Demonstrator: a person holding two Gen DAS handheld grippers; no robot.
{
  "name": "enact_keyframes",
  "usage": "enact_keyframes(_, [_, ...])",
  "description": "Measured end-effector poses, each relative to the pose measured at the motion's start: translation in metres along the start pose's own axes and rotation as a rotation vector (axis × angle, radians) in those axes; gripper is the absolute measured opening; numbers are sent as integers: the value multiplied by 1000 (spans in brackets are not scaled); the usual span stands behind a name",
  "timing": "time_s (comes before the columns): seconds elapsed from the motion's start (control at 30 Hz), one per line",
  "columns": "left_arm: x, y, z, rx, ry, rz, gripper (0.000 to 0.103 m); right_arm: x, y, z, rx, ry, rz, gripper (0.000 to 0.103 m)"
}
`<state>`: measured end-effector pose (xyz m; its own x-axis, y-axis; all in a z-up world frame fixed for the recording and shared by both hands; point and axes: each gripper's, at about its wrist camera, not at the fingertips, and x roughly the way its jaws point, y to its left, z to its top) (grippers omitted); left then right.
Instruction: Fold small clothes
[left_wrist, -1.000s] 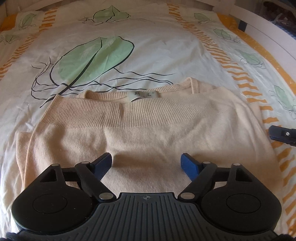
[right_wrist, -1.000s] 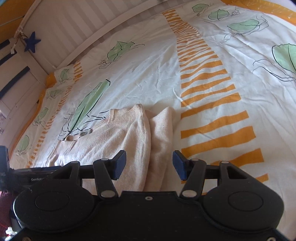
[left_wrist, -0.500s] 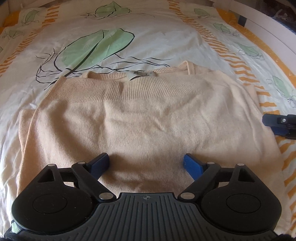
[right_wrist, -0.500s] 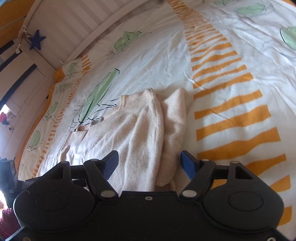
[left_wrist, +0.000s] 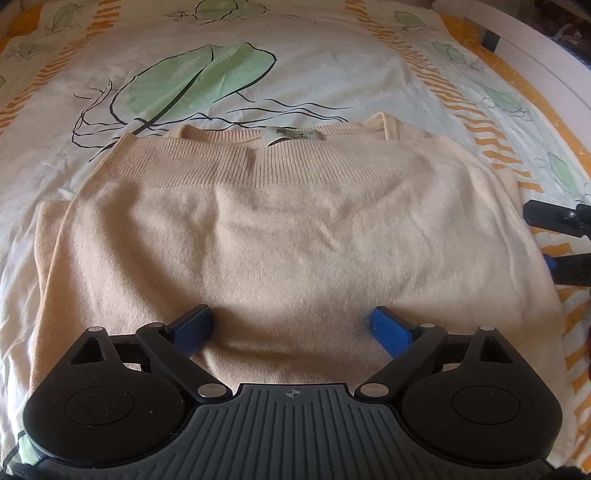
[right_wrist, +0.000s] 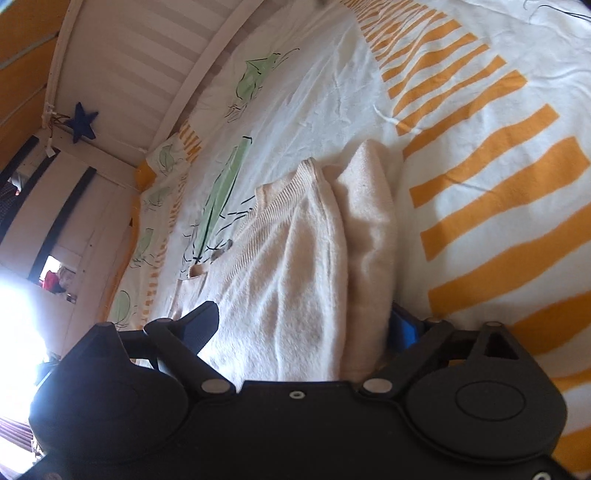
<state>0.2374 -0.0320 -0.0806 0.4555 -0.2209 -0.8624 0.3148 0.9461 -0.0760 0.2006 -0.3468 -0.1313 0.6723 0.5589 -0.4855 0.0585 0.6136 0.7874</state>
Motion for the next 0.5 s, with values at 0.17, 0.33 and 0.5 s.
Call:
enact_keyframes(0.17, [4,-3,3,6,29,8,99,9,9,-1,-82,5,-1,103])
enact_keyframes(0.33, [2,-1,4,30,67,-12,98,8,16,-8,-106,-19,-22,103])
enact_keyframes(0.5, [-26,23,1,-53,-21,-41,79,6,17,-9,-144,-1,-19,103])
